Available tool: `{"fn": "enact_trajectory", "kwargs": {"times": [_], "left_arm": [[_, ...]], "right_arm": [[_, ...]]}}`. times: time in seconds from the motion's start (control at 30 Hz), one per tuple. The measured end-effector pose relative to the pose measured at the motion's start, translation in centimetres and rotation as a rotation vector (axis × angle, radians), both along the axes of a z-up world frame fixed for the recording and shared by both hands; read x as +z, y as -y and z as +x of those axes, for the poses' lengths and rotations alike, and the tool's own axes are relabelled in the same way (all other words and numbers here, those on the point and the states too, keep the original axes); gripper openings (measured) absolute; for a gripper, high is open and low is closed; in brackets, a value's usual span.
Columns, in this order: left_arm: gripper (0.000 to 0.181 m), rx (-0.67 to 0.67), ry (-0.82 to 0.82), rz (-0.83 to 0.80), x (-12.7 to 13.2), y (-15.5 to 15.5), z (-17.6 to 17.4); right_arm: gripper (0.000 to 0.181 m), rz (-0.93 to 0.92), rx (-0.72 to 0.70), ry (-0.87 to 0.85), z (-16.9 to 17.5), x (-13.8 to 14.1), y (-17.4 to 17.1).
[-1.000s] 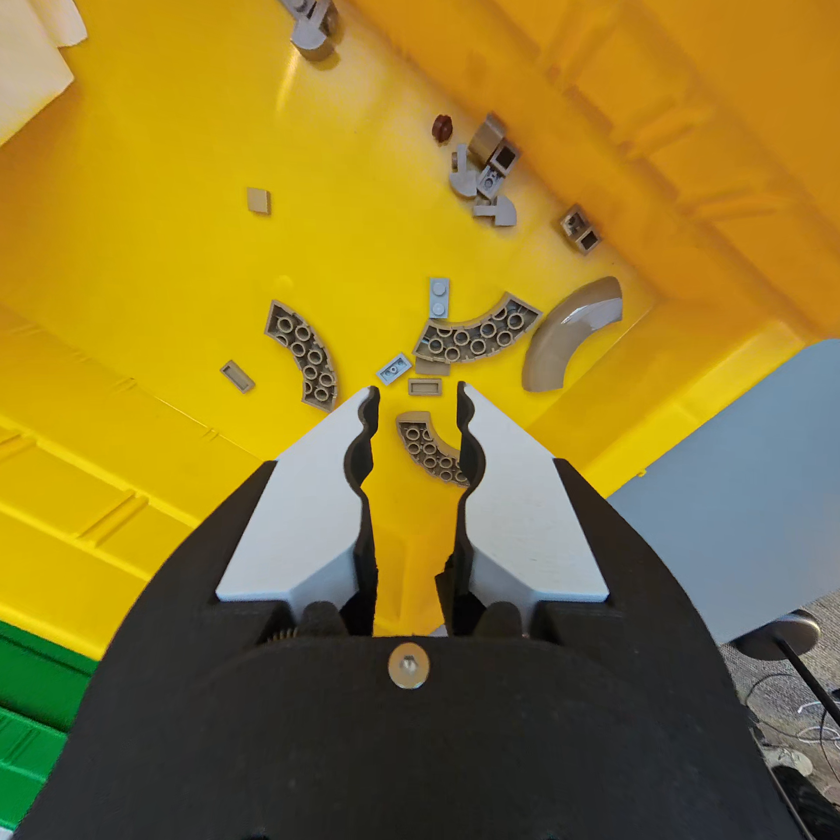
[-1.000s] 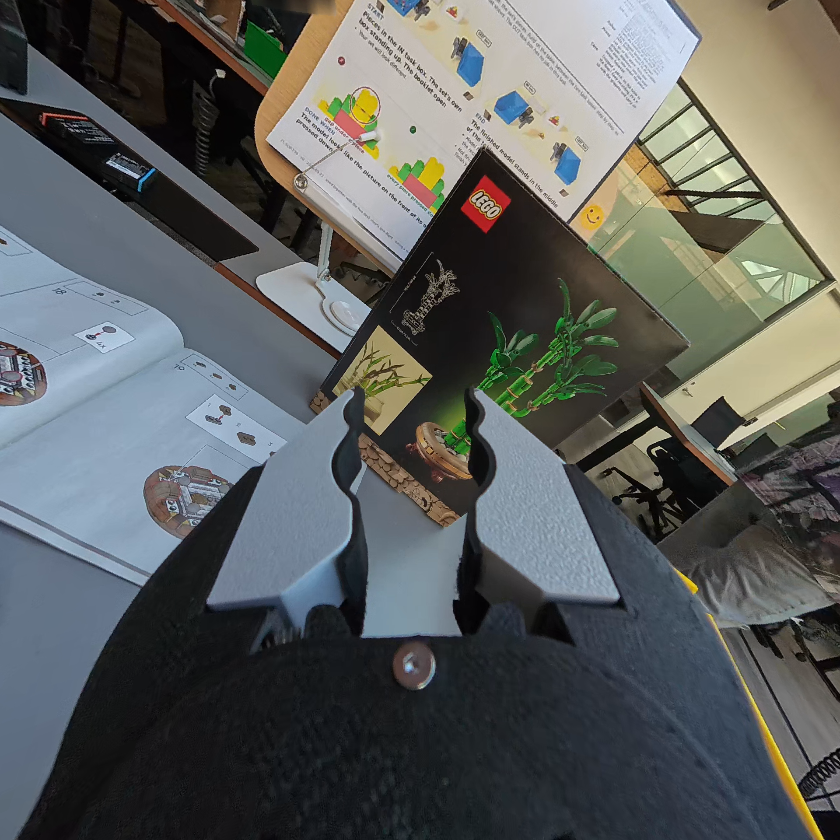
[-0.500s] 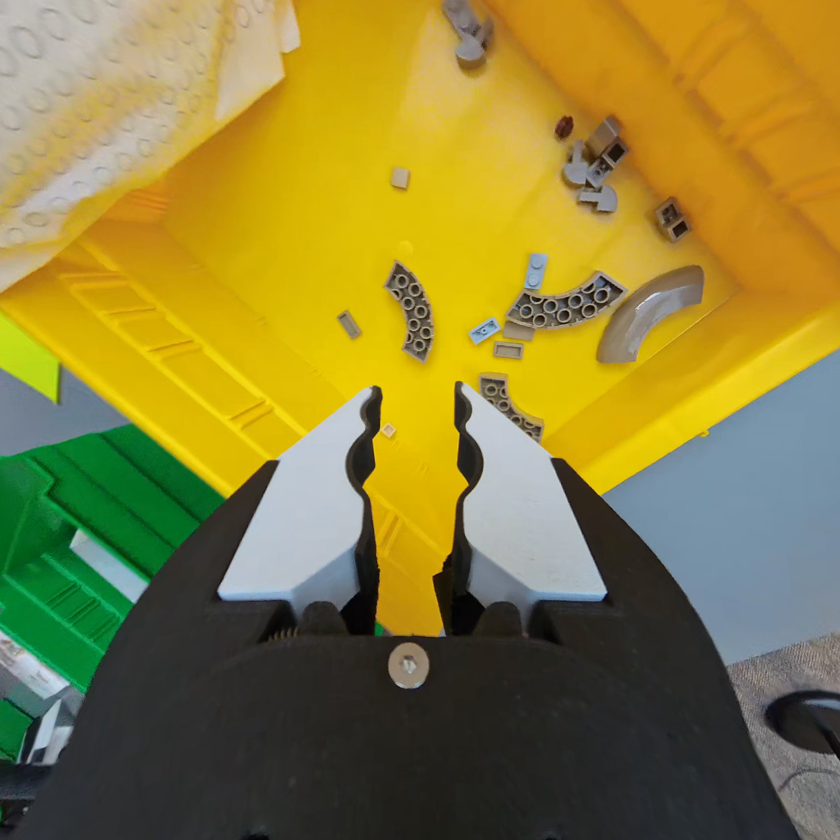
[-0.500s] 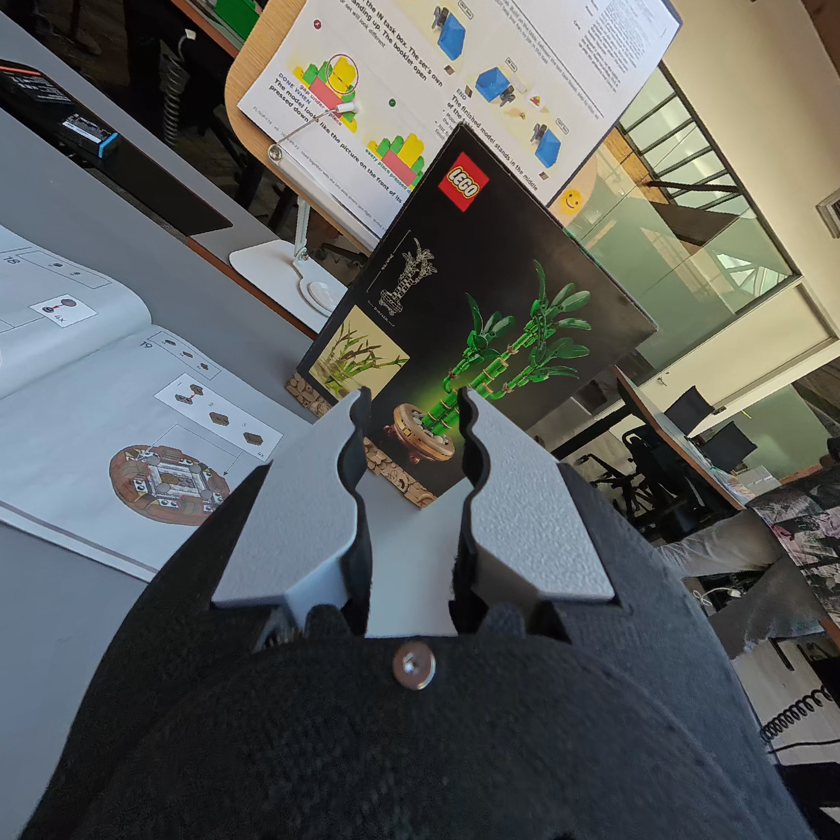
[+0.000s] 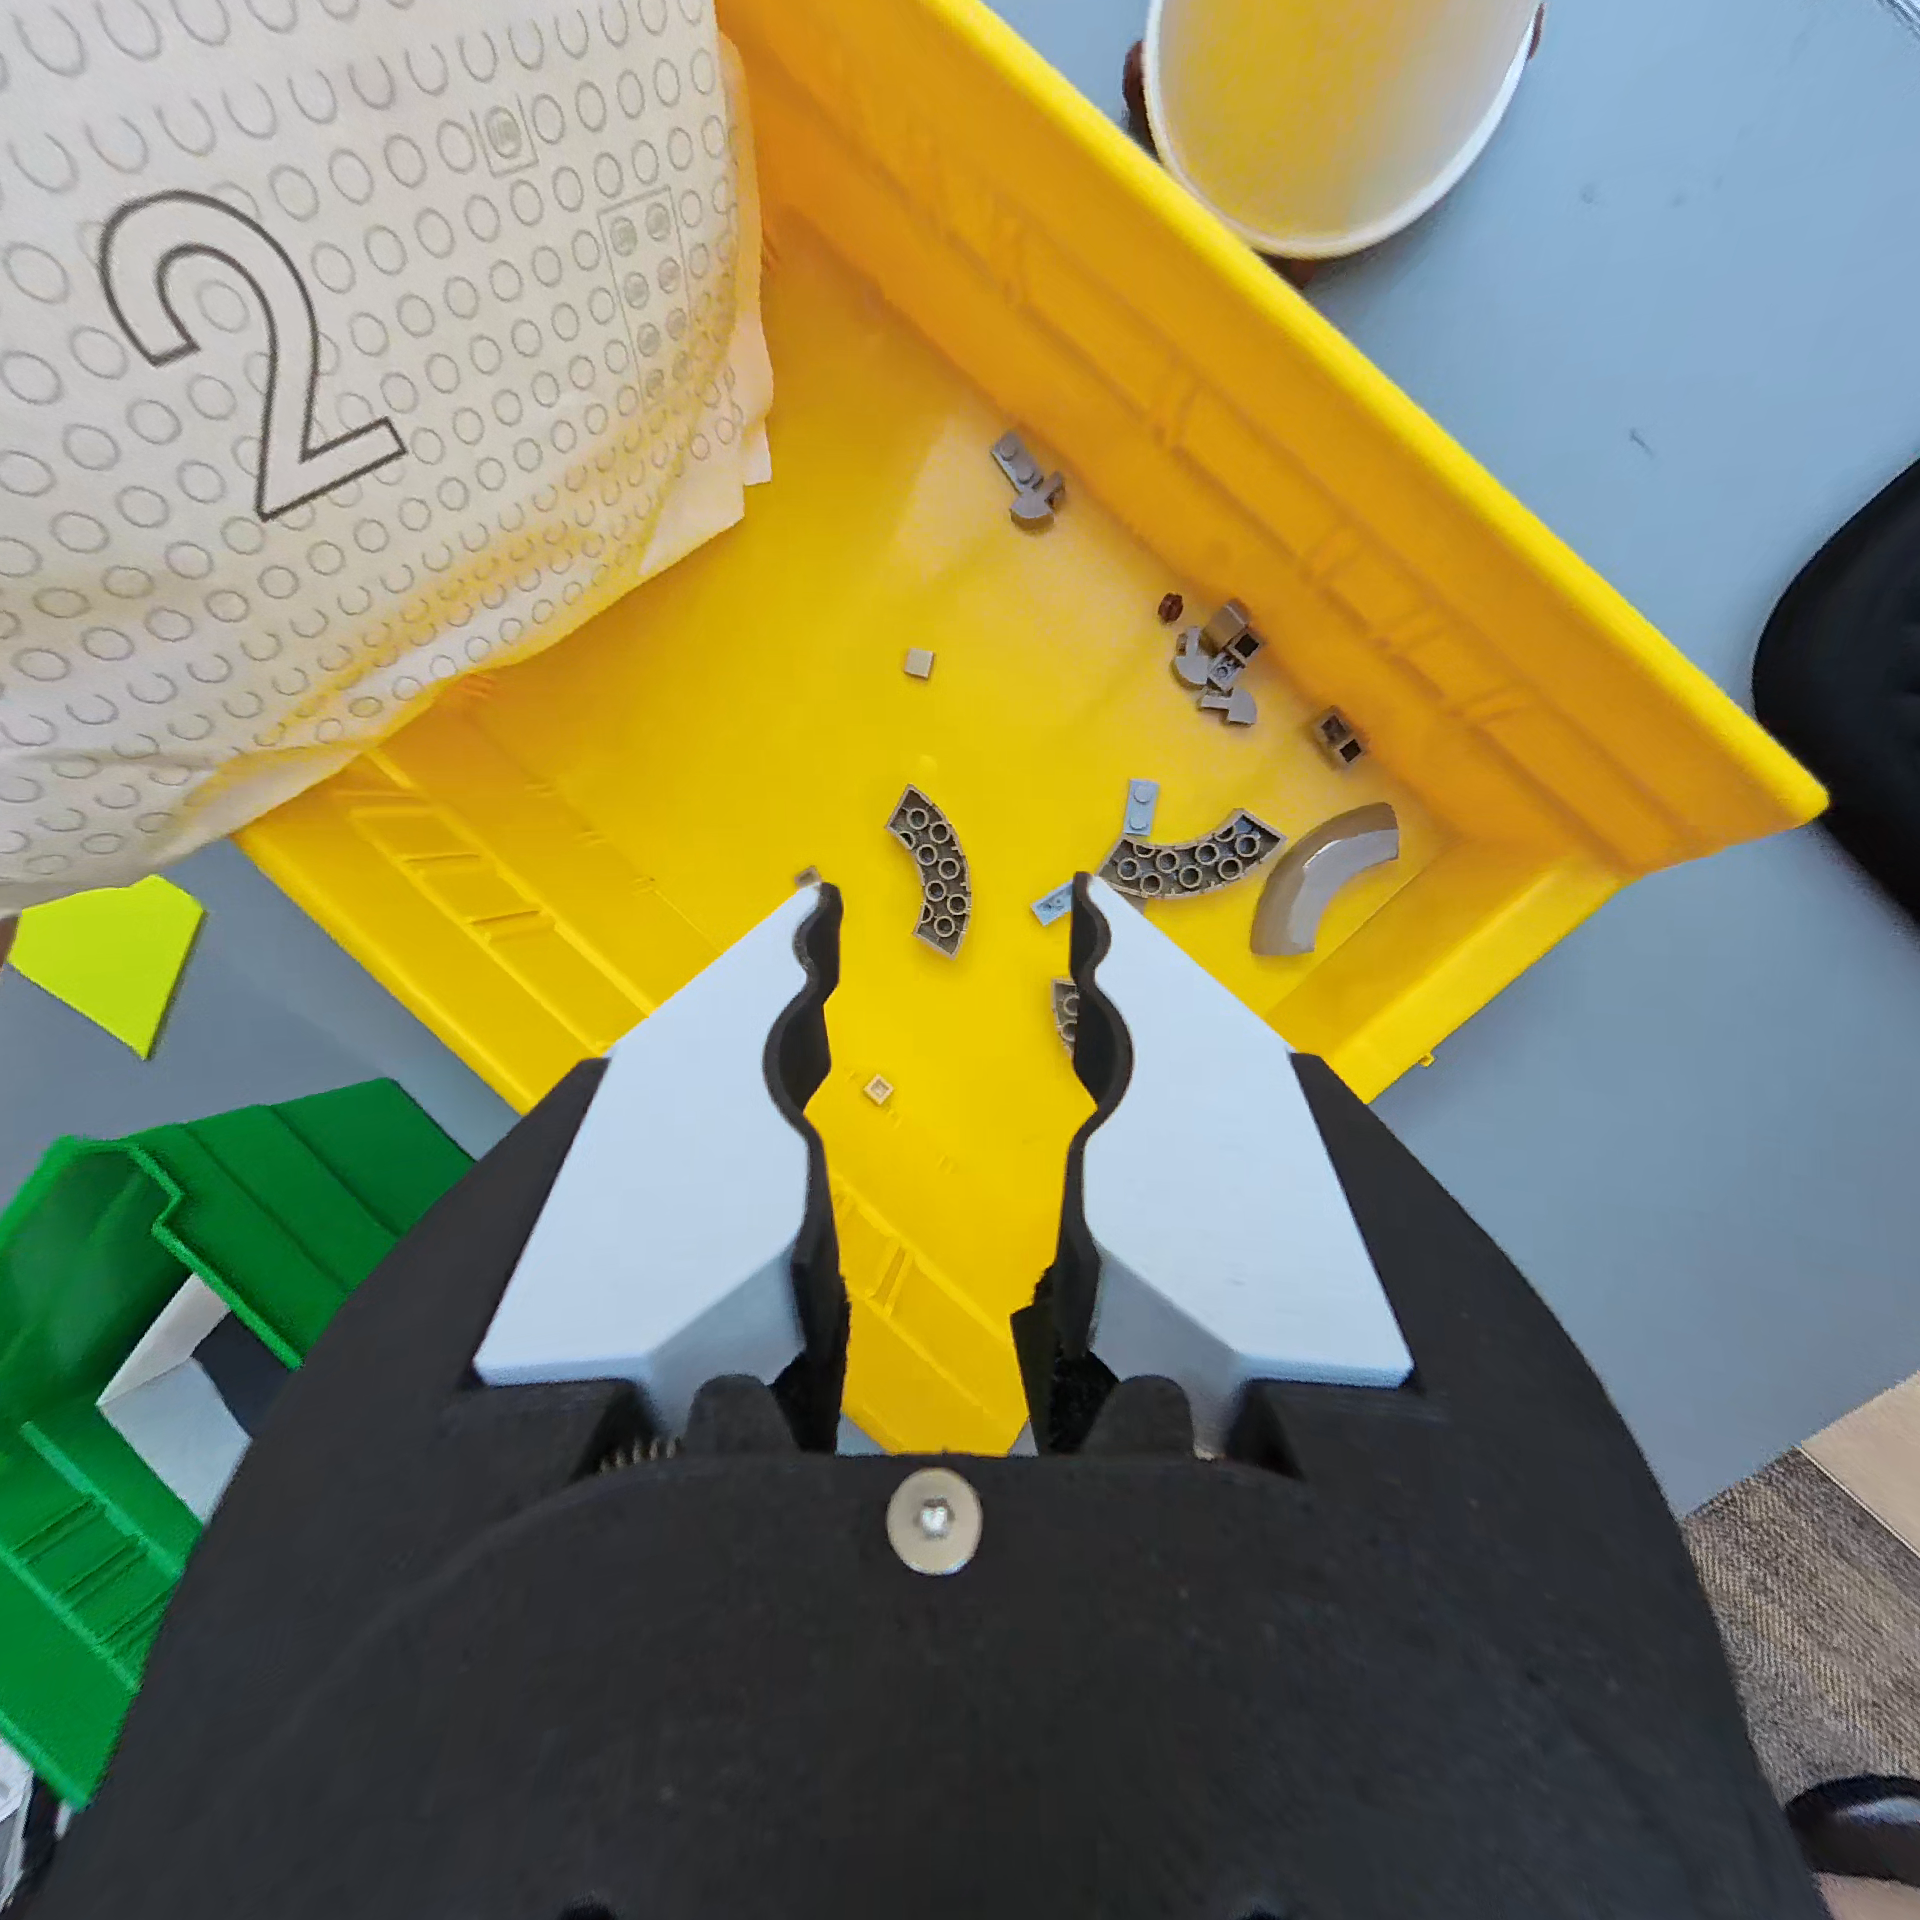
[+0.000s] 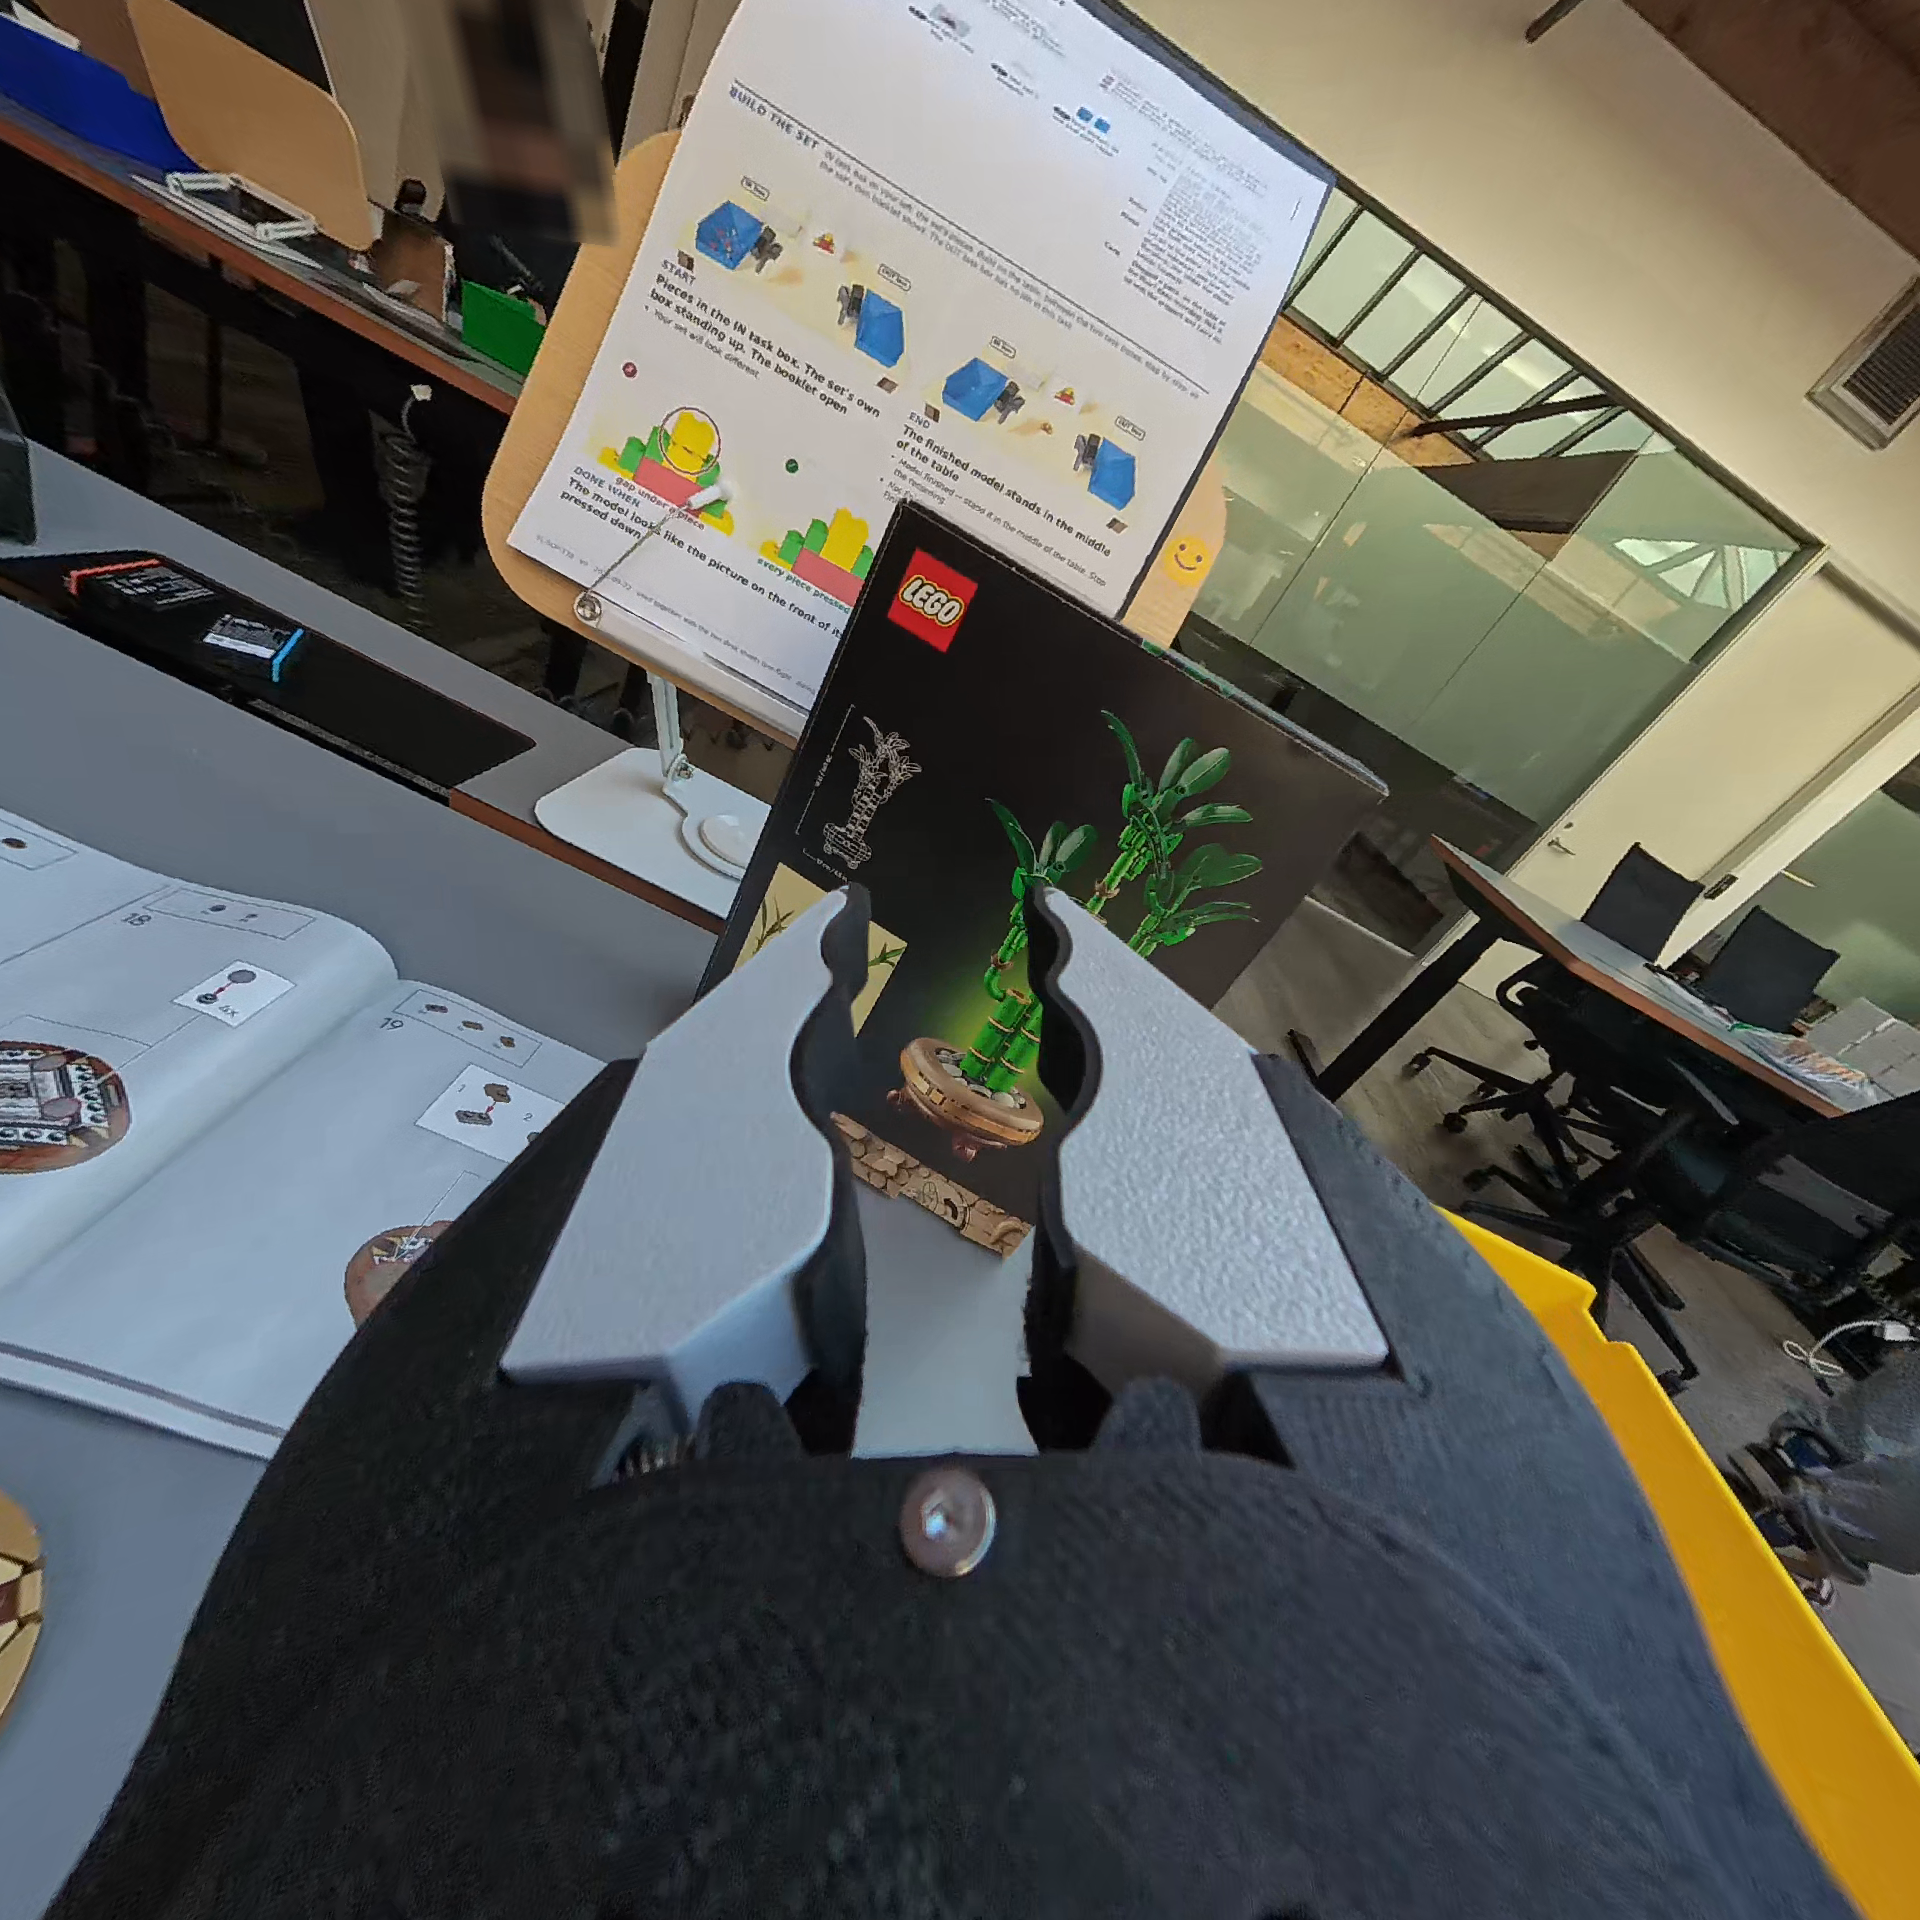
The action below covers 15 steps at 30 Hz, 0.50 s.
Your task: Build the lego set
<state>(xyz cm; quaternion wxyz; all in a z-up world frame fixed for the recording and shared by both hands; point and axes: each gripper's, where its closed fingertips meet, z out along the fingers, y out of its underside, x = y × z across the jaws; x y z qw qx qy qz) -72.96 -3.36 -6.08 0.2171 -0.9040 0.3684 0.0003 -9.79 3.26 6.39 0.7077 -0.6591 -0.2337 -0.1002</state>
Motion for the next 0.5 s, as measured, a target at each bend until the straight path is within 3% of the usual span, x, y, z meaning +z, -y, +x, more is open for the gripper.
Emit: {"fn": "enact_trajectory", "kwargs": {"times": [0.03, 0.37, 0.5], "left_arm": [[0.044, -0.013, 0.012, -0.012, -0.5, 0.3, 0.3], [0.038, -0.32, 0.079, 0.056, -4.5, 2.1, 6.5], [0.04, -0.332, 0.051, 0.061, -5.2, 2.2, 6.1]], "right_arm": [[0.03, -0.004, -0.004, -0.008, 0.2, 0.0, 0.1], [0.03, -0.034, -0.027, -0.119, 1.7, 0.5, 0.1], [0.03, -0.039, -0.033, -0.109, 2.0, 0.1, 0.3]]}}
